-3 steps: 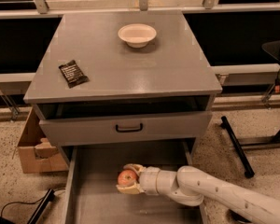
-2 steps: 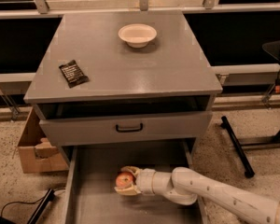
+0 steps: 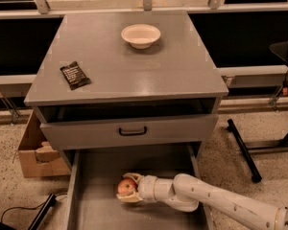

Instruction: Place apple into middle drawer

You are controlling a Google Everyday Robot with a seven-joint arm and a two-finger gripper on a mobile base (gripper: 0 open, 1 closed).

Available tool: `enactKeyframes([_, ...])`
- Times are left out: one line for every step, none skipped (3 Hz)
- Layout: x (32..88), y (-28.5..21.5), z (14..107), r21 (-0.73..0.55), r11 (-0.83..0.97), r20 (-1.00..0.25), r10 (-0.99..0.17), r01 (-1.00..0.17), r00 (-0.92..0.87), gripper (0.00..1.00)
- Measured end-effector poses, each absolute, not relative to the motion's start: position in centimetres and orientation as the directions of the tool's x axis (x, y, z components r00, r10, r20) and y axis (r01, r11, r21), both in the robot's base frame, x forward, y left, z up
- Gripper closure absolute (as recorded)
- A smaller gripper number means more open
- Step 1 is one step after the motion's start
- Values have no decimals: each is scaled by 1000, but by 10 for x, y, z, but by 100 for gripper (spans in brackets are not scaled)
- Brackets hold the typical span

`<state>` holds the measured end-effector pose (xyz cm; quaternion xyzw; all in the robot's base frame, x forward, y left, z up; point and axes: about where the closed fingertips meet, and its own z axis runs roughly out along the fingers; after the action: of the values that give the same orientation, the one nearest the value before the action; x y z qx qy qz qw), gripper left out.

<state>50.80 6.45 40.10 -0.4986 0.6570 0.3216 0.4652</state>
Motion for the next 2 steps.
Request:
enactKeyframes([507, 66, 401, -41, 294, -932, -355, -955, -70, 62])
enactKeyframes([507, 68, 401, -39, 291, -933, -354, -956, -69, 38])
